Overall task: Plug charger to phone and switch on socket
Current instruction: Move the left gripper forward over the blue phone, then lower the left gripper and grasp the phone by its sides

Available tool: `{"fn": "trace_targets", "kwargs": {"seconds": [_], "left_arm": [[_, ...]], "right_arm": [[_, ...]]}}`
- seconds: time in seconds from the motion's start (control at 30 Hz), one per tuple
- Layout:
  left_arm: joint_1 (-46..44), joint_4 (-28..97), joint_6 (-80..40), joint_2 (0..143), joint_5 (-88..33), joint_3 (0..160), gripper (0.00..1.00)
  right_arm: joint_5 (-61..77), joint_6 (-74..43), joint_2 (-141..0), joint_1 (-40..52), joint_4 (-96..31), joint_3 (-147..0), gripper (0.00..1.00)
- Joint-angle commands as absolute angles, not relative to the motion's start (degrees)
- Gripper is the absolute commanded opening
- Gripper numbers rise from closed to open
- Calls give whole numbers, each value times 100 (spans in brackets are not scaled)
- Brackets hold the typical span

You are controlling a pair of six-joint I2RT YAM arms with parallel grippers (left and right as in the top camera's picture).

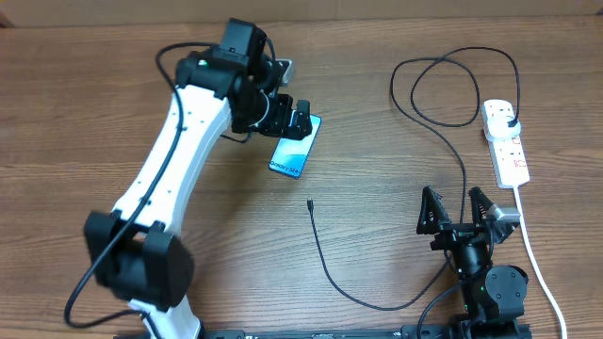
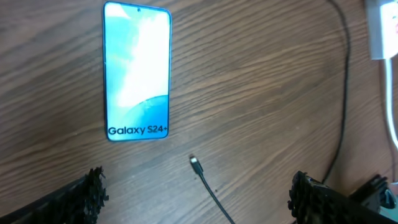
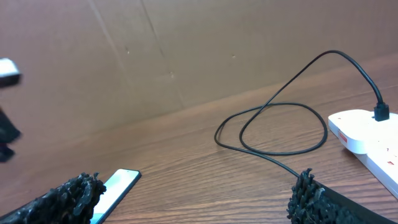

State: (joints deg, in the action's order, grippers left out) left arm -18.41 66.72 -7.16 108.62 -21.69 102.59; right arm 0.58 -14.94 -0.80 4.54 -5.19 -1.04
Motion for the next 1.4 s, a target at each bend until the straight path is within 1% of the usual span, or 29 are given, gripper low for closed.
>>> {"fn": "trace_targets", "kwargs": {"seconds": [0.0,0.33,0.47,0.53,0.73,0.83,1.13,1.37], "left_arm": [[-1942,6589,-775,11290,-2241,10388,100],[-2001,6370,-886,12298,-2161,10388,100],[-2001,6211,-917,12516,-1909,10388,100],[-2003,6125,-926,12558,-1813,10388,100],[-2088,5725,-923,12562,-923,10388,100],[-2143,5540,-923,12564,-709,10388,100],[-2255,5002,-921,12628,-683,10359,99],[-2300,4818,-904,12630,-681,10318,100]], "right_arm": [[10,-1452,-14,478,-482,-45,100],[10,-1452,-14,478,-484,-45,100],[10,-1452,-14,478,-482,-45,100],[10,-1452,-14,478,-484,-45,100],[10,-1452,-14,478,-484,-45,100],[10,-1452,-14,478,-484,-45,100],[10,-1452,-14,478,-484,-45,100],[10,-1452,-14,478,-484,-45,100]]}}
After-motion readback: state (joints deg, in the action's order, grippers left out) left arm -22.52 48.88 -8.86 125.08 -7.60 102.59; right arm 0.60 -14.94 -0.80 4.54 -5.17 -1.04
